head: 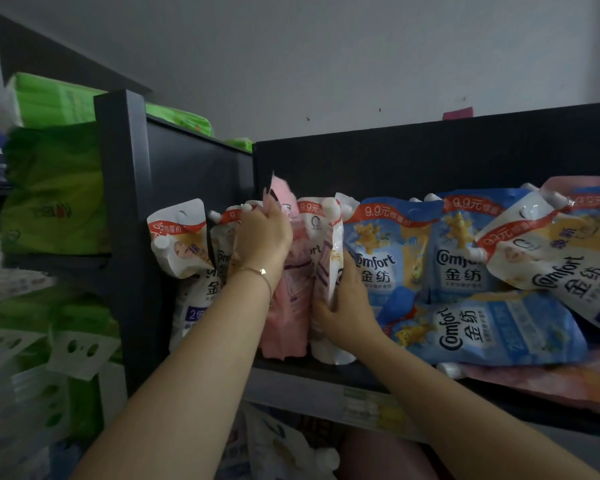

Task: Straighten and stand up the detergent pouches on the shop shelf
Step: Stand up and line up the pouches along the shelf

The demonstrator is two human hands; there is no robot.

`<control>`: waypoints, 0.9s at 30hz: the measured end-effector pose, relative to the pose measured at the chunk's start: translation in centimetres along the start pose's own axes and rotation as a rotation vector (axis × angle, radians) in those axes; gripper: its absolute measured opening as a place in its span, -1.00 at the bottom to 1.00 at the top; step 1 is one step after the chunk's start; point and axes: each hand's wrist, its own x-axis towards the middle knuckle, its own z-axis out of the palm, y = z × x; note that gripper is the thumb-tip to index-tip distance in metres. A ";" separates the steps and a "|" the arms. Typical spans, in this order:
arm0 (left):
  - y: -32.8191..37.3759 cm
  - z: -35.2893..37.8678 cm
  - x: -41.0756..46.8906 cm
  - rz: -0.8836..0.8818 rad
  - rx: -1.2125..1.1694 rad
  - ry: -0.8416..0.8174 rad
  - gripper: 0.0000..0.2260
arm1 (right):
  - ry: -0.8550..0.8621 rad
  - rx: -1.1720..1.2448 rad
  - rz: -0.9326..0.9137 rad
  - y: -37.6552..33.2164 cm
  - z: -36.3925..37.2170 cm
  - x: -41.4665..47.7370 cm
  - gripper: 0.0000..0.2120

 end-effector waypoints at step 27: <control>-5.5 2.4 -6.9 0.632 -0.052 0.236 -0.52 | -0.427 -0.100 -0.086 0.6 -5.6 -0.2 0.04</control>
